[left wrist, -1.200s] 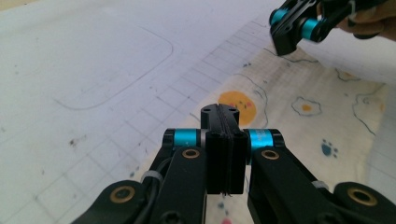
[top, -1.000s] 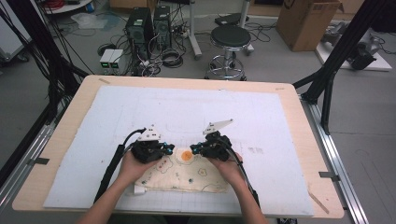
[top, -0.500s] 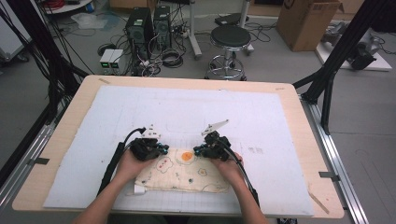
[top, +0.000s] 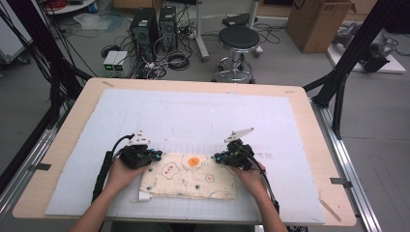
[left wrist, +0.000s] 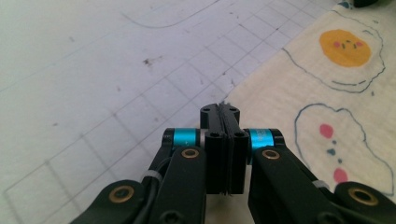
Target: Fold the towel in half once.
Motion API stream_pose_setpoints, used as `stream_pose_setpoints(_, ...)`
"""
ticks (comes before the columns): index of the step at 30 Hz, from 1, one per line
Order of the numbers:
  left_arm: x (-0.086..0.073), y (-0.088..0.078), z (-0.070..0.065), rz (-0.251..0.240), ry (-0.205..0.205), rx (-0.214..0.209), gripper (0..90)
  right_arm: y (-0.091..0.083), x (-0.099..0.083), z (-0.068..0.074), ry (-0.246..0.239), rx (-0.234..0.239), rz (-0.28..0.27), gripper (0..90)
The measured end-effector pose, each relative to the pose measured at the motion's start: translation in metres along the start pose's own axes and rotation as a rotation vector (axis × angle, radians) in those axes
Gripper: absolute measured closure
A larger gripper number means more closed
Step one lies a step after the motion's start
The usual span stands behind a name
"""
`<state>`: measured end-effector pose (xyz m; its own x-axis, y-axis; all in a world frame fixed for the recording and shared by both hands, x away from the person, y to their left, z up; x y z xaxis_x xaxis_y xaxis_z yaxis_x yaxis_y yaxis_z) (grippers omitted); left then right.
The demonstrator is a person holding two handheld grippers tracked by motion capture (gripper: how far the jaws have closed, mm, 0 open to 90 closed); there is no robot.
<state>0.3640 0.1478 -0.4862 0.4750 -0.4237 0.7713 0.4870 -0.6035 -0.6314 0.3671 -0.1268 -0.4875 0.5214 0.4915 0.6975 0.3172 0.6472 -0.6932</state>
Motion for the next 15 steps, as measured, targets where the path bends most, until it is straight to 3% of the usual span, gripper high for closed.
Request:
stream_pose_setpoints(10, -0.006, -0.008, 0.008, -0.017, -0.030, 0.007, 88.5, -0.023, -0.017, -0.020, 0.040, -0.043, -0.015, 88.8)
stream_pose_setpoints(12, -0.005, -0.009, 0.008, -0.024, -0.029, 0.014, 87.4, -0.025, -0.018, -0.020, 0.054, -0.043, -0.017, 87.7)
stream_pose_setpoints(15, -0.001, -0.015, 0.003, -0.059, -0.027, -0.015, 83.7, -0.030, -0.011, -0.013, 0.024, -0.021, -0.067, 85.6)
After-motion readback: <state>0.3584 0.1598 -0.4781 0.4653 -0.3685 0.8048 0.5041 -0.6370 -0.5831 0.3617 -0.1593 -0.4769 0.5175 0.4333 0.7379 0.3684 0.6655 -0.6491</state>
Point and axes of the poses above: each handheld gripper's, and its own axes: y roughly forward along the jaws, x roughly out of its top, z roughly to its left, the point moved 7 cm from there along y, roughly forward along the jaws, and after that the axes turned 1 degree about -z, right-handed, at the moved point
